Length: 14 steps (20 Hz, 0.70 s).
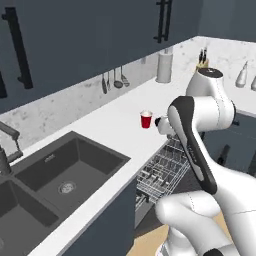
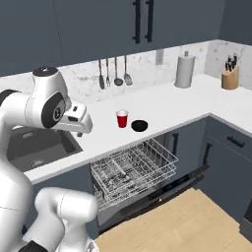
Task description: Pick up the cup and bowl from the counter, place them in the dishwasher, and close the dishwasher door.
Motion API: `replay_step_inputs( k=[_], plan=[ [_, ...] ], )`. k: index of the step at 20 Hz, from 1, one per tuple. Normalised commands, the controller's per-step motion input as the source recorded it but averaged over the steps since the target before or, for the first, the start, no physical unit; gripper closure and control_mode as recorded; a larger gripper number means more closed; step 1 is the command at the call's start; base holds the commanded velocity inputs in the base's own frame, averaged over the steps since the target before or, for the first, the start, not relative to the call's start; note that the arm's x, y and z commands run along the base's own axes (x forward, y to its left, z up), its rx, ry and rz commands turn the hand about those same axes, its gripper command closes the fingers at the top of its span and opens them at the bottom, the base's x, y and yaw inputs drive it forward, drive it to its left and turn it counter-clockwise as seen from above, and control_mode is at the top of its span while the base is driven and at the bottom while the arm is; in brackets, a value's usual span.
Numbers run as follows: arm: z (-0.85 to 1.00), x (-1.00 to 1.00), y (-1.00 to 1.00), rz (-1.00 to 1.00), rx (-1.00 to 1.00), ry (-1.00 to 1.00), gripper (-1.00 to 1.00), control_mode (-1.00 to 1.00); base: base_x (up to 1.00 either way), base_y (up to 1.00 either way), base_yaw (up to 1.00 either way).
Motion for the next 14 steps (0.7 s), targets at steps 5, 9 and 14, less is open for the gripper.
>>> replay_step_inputs(
  k=[5, 9, 14],
  plan=[
    [0.00, 0.00, 0.00, 0.00, 0.00, 0.00, -1.00, 1.00, 0.05, 0.40, -0.46],
    [0.00, 0.00, 0.00, 0.00, 0.00, 0.00, -1.00, 1.00, 0.42, 0.13, -0.26],
    [0.00, 0.00, 0.00, 0.00, 0.00, 0.00, -1.00, 1.00, 0.58, 0.11, -0.17]
  ],
)
